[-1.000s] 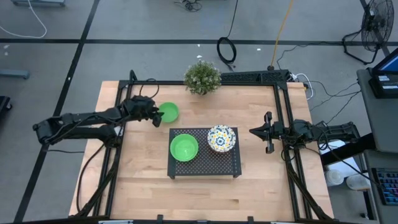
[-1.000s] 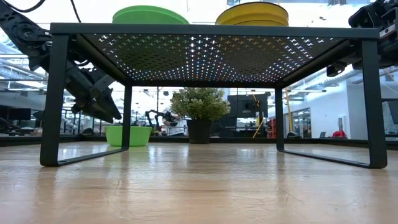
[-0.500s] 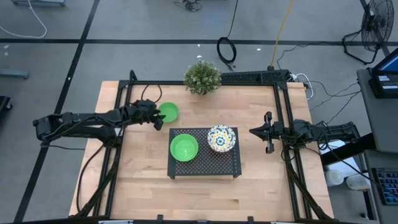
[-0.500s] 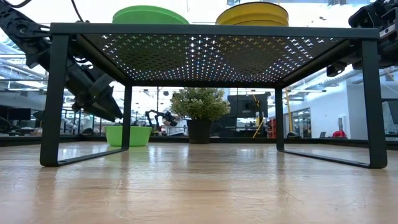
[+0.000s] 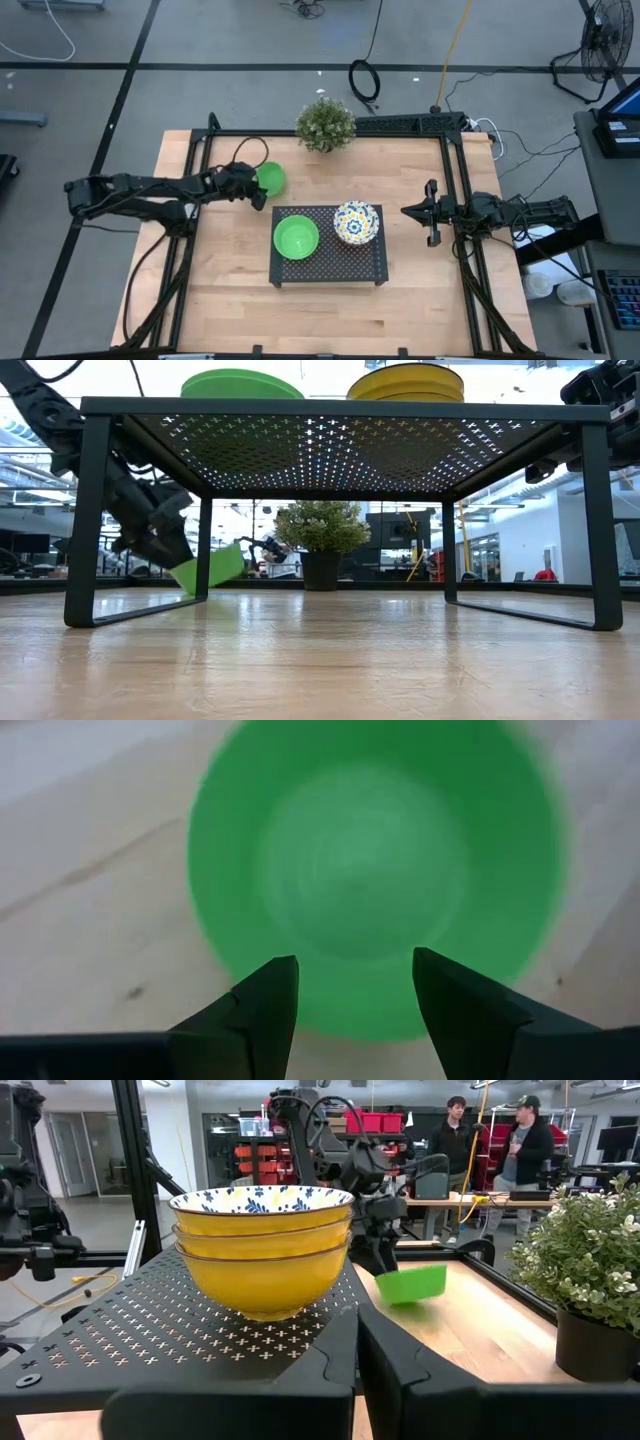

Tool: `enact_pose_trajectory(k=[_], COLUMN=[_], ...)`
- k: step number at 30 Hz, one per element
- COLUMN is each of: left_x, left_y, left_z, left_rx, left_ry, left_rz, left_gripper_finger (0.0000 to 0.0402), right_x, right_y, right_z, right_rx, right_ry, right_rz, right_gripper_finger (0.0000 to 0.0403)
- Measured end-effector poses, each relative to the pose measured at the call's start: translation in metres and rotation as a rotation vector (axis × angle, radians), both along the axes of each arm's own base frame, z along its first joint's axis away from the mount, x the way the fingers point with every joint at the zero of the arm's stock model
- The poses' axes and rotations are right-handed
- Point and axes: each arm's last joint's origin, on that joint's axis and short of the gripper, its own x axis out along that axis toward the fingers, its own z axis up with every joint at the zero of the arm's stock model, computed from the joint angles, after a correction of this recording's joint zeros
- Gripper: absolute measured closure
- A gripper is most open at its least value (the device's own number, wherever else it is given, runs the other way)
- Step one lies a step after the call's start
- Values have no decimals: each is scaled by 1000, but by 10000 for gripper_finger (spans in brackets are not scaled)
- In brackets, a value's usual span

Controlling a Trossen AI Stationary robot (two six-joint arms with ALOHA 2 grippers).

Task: Pick & Place Mini bowls
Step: Stack the green bowl on top of the green bowls on the shelf

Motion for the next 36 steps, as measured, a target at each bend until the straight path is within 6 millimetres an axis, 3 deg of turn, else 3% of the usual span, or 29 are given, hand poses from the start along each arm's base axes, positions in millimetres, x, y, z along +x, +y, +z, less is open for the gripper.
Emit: enact_pose_trajectory(k=[6, 22, 31, 36], left_x=[13, 14, 7, -4], left_y=[6, 7, 5, 4], left_z=[0, 2, 19, 17], left_rx=[10, 42, 101, 123], left_ry=[28, 30, -23, 77], left_rz=[-20, -9, -7, 134], left_gripper_finger=[202, 202, 202, 202], right_x=[0, 0, 0, 0], right_y=[0, 0, 0, 0], right_z=[0, 0, 0, 0], right_rx=[0, 0, 0, 0], right_ry=[0, 0, 0, 0], right_rz=[0, 0, 0, 0], right_gripper_finger=[403, 403, 403, 403])
